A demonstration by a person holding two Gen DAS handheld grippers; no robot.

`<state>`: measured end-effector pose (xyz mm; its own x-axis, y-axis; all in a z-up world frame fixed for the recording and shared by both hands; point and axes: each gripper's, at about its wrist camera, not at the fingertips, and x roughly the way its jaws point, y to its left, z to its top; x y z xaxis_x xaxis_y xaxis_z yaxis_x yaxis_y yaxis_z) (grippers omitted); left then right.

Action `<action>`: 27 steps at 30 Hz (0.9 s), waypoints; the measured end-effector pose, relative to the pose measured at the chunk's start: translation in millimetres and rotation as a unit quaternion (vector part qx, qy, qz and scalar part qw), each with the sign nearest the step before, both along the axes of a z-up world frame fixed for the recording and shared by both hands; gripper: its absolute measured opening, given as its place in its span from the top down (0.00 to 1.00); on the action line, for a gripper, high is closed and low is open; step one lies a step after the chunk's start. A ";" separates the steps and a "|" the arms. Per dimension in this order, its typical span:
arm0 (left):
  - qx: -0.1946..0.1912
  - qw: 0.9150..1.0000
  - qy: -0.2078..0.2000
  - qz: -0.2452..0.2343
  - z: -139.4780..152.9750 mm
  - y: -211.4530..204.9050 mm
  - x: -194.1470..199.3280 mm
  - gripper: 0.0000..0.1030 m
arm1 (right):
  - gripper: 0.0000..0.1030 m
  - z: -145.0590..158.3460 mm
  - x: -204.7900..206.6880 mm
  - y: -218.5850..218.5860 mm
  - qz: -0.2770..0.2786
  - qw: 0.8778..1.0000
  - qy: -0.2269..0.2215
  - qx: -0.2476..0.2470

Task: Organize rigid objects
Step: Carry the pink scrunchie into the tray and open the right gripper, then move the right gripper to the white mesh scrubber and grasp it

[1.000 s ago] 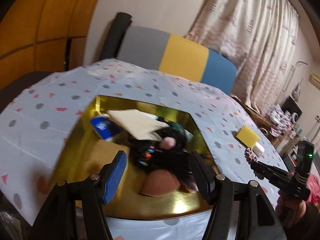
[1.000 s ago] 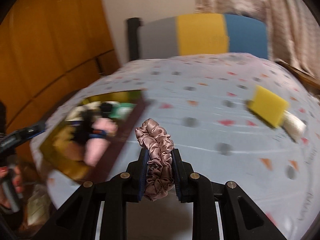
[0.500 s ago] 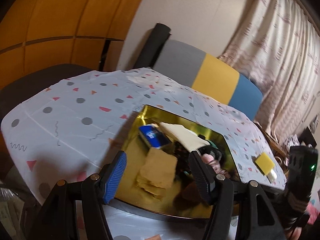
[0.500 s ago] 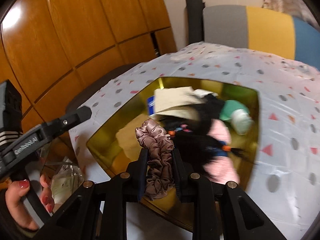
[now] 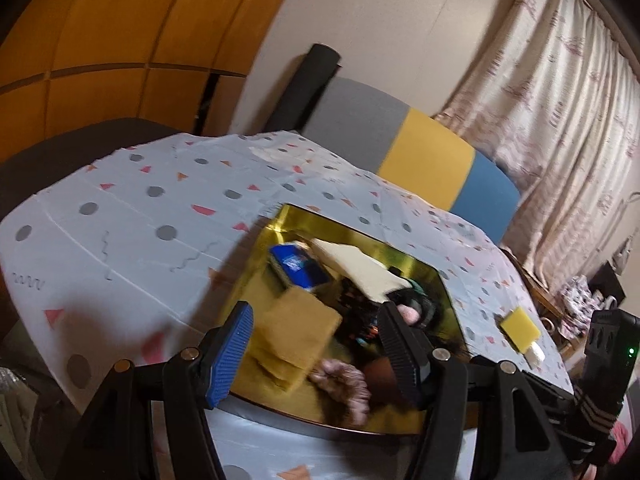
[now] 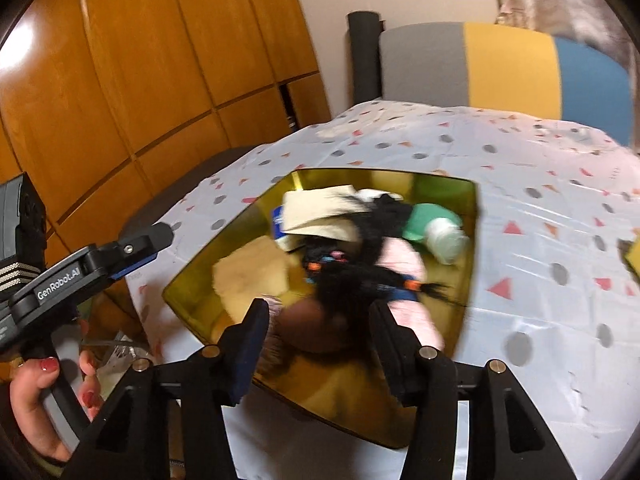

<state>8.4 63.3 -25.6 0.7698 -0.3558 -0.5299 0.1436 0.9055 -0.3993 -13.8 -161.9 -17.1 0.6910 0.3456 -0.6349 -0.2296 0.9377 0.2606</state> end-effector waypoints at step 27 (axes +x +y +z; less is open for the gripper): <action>0.048 0.956 0.034 -0.286 9.3 -214.1 -26.0 0.37 | 0.39 -49.0 -73.2 -283.2 -0.270 0.958 0.085 -0.045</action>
<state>-17.6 -150.8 -16.4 0.4253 -0.6558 -0.6237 0.6033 0.7191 -0.3448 -87.1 -445.1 -66.1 0.6382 -0.0947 -0.7640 0.3331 0.9287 0.1632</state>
